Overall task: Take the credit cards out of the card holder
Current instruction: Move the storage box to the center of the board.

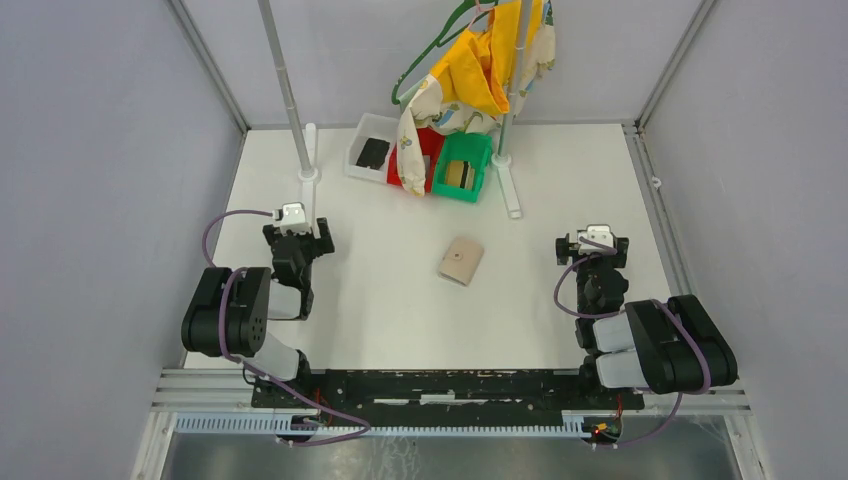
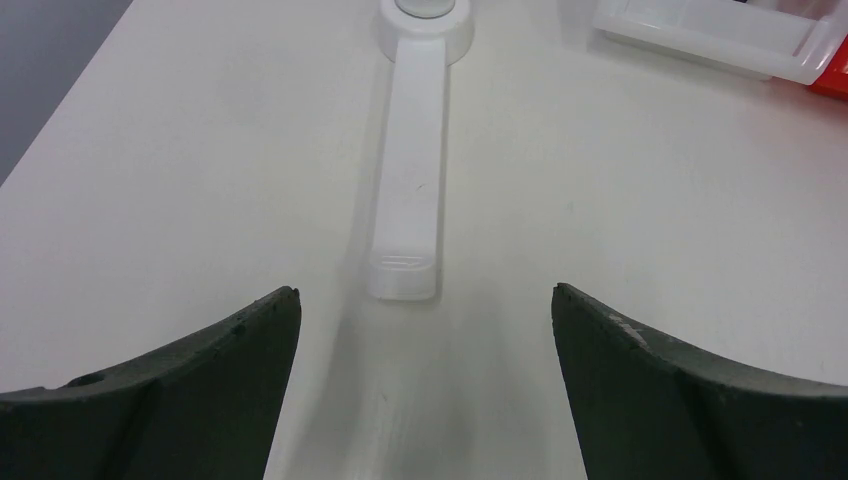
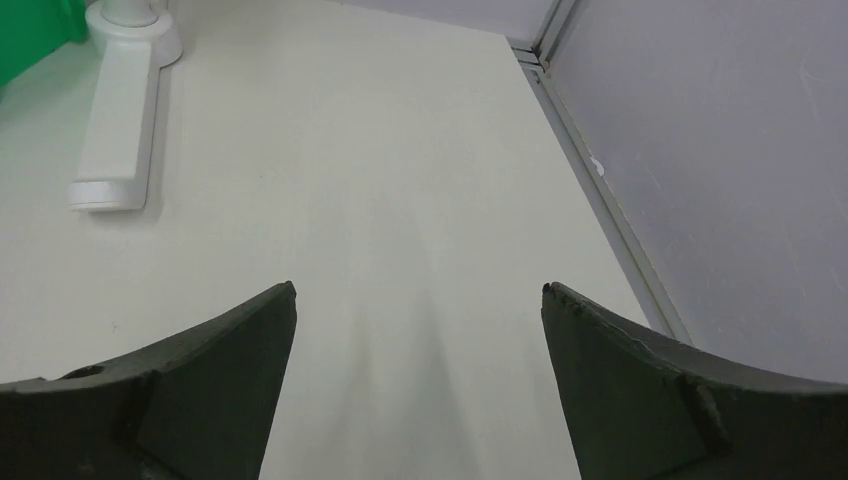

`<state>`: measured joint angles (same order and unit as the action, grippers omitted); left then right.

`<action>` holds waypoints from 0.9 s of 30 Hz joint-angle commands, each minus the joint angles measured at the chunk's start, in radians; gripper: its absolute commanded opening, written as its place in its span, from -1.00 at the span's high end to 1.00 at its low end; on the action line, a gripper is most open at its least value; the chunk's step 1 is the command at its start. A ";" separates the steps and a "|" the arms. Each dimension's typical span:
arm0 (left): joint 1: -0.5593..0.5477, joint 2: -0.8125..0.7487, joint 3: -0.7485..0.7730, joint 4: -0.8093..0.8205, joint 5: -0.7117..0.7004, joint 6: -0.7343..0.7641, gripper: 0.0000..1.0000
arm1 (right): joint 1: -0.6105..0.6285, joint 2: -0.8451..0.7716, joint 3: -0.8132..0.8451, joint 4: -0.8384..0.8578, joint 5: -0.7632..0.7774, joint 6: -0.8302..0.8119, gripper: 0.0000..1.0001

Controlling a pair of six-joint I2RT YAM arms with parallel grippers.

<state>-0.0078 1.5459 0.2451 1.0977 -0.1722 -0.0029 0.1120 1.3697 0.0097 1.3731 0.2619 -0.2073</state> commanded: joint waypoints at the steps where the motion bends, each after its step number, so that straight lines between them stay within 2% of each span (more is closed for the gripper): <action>1: 0.003 0.002 0.019 0.050 0.010 -0.017 -0.99 | -0.005 -0.007 -0.099 0.031 -0.016 -0.004 -0.96; 16: 0.006 0.001 0.018 0.051 0.014 -0.017 -0.99 | -0.009 -0.007 -0.091 0.019 -0.013 0.004 -0.96; 18: 0.006 -0.006 0.015 0.054 0.020 -0.016 -0.99 | -0.008 -0.051 -0.096 0.004 0.017 0.014 -0.96; 20: 0.006 -0.044 0.045 -0.033 0.021 -0.016 -0.99 | 0.002 -0.154 -0.041 -0.202 0.054 0.033 -0.96; 21: 0.006 -0.069 0.080 -0.116 0.030 -0.020 -0.99 | 0.001 -0.200 0.012 -0.357 0.078 0.061 -0.96; 23: 0.050 -0.099 0.187 -0.302 0.049 -0.034 -0.99 | 0.002 -0.246 0.117 -0.555 0.114 0.144 -0.96; 25: 0.075 -0.113 0.258 -0.438 0.085 -0.038 -0.99 | 0.002 -0.278 0.180 -0.666 0.088 0.175 -0.96; 27: 0.093 -0.136 0.301 -0.508 0.117 -0.022 -0.99 | 0.001 -0.308 0.230 -0.717 0.027 0.205 -0.96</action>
<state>0.0456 1.4796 0.4282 0.7929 -0.1200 -0.0040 0.1112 1.1172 0.1207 0.8982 0.3256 -0.1055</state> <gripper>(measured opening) 0.994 0.979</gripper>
